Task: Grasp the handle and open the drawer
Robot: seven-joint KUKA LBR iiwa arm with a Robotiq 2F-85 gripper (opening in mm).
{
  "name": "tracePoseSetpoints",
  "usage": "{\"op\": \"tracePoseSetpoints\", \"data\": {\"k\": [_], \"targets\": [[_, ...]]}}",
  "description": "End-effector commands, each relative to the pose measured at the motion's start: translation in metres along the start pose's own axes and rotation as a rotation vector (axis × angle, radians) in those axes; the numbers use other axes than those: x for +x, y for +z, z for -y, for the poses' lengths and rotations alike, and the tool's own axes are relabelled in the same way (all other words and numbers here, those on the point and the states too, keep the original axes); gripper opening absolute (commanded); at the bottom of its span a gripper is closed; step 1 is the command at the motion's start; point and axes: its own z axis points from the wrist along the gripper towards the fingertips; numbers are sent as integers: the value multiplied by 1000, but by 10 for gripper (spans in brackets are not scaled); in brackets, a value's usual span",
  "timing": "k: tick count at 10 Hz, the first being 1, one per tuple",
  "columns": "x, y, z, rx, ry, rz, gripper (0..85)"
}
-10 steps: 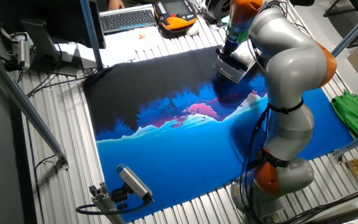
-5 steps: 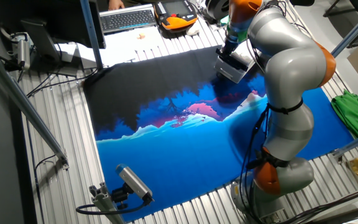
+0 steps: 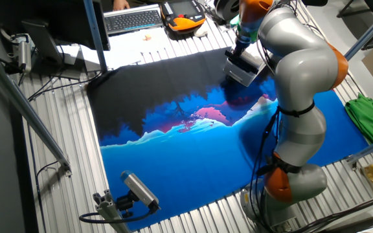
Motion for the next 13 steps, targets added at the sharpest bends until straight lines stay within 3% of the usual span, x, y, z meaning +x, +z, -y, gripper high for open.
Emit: {"op": "tracePoseSetpoints", "data": {"k": [1,6,10,13], "targets": [[0,0,0,-3,-1,2,0],[-1,2,0,-12,37,4,0],[7,5,-2,-14,92,29,0],[7,5,-2,20,87,19,0]]}}
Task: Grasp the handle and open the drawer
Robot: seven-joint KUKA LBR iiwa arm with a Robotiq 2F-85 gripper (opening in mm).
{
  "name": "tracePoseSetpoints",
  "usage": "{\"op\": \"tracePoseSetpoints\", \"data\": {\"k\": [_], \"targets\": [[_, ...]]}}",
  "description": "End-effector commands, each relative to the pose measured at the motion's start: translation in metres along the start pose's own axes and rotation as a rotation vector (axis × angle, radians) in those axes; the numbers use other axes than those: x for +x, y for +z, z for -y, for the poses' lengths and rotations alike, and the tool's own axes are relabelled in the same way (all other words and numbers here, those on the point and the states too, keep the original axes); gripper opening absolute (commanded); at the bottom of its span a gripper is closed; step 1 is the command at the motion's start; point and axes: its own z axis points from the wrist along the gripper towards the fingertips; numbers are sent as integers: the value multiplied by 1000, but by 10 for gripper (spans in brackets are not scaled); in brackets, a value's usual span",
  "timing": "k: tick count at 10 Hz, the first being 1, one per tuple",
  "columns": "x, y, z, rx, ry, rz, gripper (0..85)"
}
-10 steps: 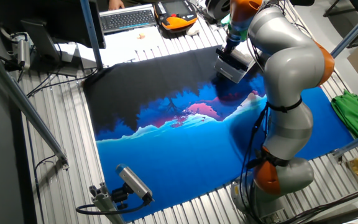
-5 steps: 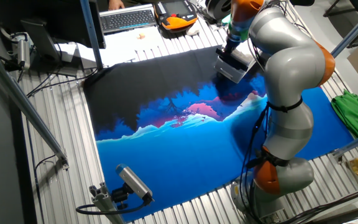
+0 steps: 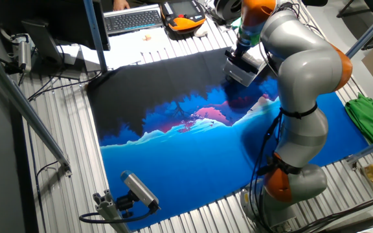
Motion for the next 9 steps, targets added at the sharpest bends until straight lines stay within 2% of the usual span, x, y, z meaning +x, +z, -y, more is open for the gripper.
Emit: {"op": "tracePoseSetpoints", "data": {"k": [1,3,4,7,9], "targets": [[0,0,0,4,1,-7,170],[0,0,0,28,20,-18,170],[0,0,0,26,23,-21,170],[0,0,0,16,32,-20,170],[0,0,0,-13,37,-7,170]]}}
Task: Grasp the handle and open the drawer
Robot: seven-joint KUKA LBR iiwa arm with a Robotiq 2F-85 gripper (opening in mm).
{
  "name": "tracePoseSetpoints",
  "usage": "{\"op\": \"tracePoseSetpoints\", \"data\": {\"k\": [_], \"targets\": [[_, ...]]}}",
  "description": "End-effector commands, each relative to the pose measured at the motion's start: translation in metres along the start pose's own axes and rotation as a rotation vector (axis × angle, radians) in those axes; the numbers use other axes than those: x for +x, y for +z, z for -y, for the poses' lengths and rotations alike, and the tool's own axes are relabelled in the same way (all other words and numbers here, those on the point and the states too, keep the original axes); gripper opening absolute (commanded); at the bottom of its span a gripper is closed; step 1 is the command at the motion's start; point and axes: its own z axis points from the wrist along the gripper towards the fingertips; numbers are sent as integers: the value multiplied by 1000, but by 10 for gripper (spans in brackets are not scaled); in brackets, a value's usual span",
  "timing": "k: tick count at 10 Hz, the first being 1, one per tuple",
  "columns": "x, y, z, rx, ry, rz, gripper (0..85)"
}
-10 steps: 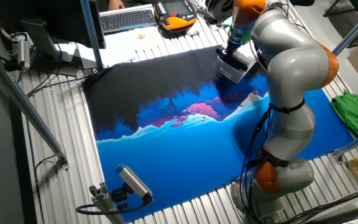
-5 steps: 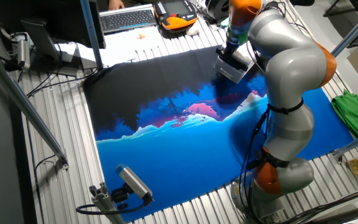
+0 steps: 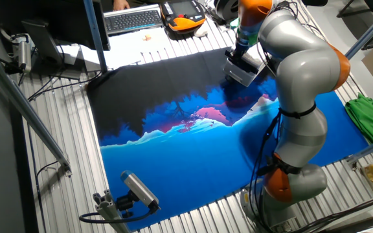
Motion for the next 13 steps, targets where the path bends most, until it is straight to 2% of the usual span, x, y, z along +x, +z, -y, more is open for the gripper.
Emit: {"op": "tracePoseSetpoints", "data": {"k": [1,2,5,6,9,13], "targets": [[0,0,0,-11,3,3,170],[0,0,0,-28,2,10,170],[-1,0,0,-13,-55,9,170],[-2,1,0,-16,-75,8,170],[-4,0,0,-29,-129,-33,170],[-5,0,4,-27,-130,-42,170]]}}
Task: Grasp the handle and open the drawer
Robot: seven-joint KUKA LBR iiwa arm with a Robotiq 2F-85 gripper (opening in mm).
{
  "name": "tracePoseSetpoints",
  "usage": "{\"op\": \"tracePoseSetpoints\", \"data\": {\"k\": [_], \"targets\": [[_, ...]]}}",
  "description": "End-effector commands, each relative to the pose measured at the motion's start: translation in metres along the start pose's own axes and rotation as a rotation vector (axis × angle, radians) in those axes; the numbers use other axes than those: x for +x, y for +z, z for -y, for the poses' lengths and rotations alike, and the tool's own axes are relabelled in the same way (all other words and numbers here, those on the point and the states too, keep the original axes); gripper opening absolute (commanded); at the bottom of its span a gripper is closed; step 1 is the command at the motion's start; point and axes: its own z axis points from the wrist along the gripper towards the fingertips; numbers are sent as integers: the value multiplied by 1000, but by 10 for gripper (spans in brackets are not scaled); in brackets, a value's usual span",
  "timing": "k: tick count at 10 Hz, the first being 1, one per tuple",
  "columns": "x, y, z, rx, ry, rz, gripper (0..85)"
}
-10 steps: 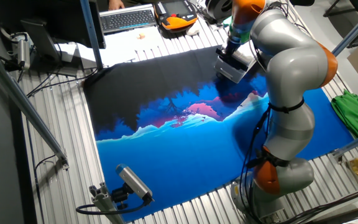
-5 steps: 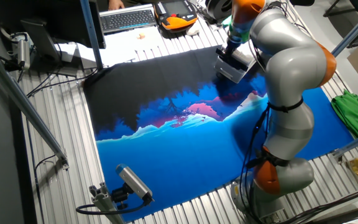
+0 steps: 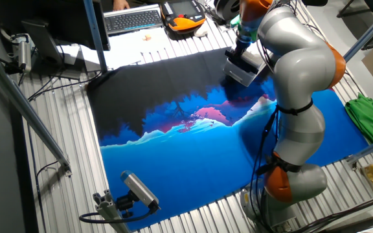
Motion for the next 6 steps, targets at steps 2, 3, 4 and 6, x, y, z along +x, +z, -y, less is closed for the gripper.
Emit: {"op": "tracePoseSetpoints", "data": {"k": [2,3,4,6], "targets": [[-1,2,2,2,0,2,170],[-1,3,2,4,0,2,170],[-2,4,2,4,0,4,170],[-2,4,1,4,1,6,170]]}}
